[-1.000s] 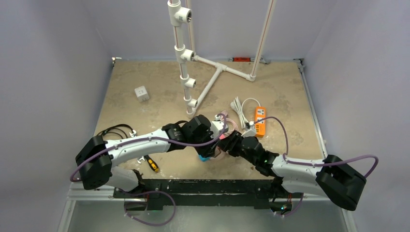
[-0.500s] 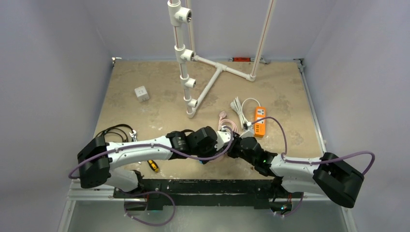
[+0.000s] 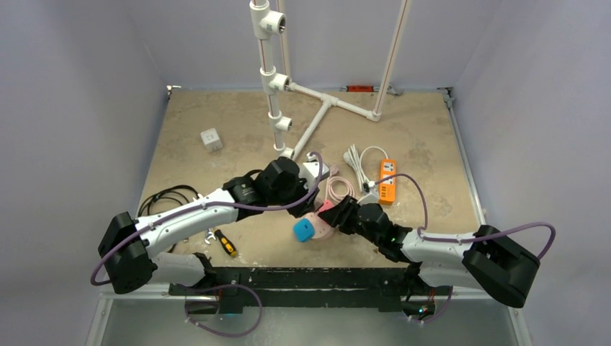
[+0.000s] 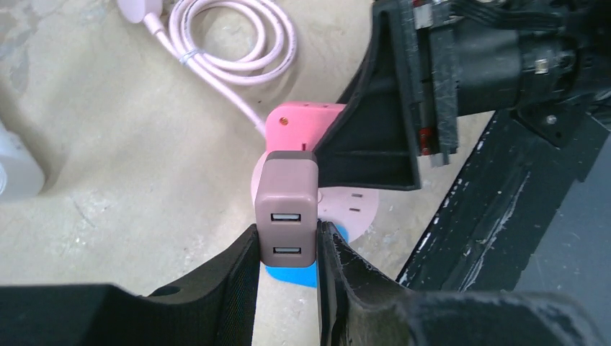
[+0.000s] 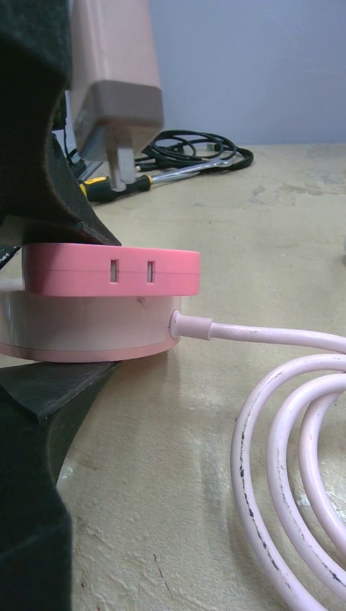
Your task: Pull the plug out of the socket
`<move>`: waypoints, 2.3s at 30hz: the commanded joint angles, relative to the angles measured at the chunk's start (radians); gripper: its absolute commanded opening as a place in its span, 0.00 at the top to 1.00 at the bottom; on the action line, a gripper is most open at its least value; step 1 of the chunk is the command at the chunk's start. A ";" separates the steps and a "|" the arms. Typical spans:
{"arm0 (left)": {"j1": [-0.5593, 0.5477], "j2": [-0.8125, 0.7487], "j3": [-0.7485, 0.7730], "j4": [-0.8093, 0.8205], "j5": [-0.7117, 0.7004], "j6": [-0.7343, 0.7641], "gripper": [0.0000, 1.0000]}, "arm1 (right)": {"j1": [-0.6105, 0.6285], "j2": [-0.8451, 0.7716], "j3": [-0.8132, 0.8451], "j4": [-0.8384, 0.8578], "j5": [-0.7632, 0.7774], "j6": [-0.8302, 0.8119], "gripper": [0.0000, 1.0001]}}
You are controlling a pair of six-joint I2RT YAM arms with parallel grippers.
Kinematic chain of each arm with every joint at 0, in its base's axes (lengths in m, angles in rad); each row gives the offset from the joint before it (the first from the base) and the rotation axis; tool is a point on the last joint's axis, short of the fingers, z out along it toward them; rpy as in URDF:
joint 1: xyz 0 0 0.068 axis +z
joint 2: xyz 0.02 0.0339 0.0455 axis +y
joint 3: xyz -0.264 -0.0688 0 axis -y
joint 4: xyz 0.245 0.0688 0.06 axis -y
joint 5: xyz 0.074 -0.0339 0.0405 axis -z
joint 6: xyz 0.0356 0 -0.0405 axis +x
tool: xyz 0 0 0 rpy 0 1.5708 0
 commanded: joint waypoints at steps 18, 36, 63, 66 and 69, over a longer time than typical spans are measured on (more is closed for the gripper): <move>0.348 -0.380 -0.145 0.006 0.104 0.009 1.00 | 0.003 -0.057 -0.014 -0.173 0.031 -0.091 1.00; 0.933 -0.214 -0.107 0.083 0.025 -0.151 1.00 | 0.003 -0.147 -0.021 -0.182 0.021 -0.125 1.00; 1.078 0.379 0.113 0.097 0.062 -0.144 0.93 | 0.003 -0.200 -0.052 -0.144 -0.021 -0.122 1.00; 1.084 0.404 0.127 0.103 0.066 -0.145 0.85 | 0.003 -0.210 -0.057 -0.150 -0.015 -0.117 1.00; 1.090 0.446 0.149 0.087 0.068 -0.144 0.73 | 0.003 -0.218 -0.058 -0.152 -0.015 -0.115 1.00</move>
